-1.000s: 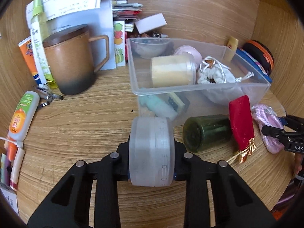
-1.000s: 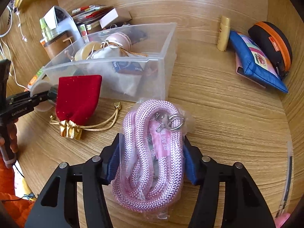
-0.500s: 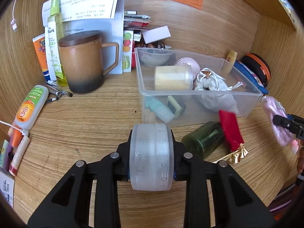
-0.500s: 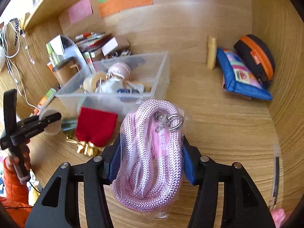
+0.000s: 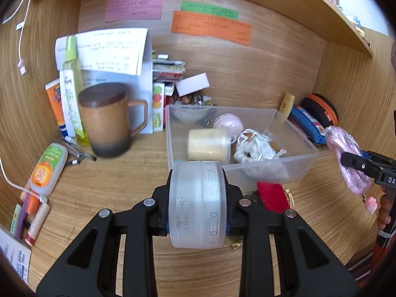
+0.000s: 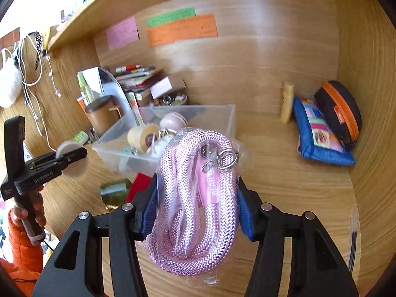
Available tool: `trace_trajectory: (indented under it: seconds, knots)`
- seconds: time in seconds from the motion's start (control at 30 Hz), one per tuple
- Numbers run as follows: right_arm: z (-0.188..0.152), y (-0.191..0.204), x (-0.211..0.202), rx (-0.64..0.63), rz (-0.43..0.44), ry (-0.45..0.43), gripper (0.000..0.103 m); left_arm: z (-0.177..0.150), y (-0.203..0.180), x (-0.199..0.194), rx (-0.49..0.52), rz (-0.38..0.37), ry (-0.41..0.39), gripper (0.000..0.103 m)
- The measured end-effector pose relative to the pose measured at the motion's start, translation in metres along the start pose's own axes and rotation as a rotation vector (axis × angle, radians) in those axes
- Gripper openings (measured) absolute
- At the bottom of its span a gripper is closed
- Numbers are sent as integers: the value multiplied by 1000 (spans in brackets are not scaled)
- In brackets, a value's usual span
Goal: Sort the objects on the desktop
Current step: 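Carry the white container with the left tool while the right tool carries the rope bag over the box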
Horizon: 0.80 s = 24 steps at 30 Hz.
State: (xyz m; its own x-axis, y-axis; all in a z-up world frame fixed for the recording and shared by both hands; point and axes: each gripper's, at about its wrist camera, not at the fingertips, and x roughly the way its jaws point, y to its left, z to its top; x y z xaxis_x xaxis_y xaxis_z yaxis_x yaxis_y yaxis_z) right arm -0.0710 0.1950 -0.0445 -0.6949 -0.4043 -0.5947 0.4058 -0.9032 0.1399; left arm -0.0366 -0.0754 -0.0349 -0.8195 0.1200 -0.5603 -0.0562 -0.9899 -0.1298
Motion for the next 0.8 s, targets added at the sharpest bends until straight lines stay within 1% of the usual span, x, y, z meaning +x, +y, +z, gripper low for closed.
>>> trace_trajectory:
  seconds: [0.1,0.37,0.5,0.8]
  knots:
    - [6,1,-1,-2,12,-10,51,6,-2,0,5,-9,-13,29]
    - [25,-1,1,-6,6,-36,51,19,-4,3,-3,-38,-40,29]
    - [35,-3,4,-5,7,-52,51,25,-4,6,11,-37,-46,29]
    - [54,-2,29,-12,1,-36,51,34,3,20,0,-56,-31,29]
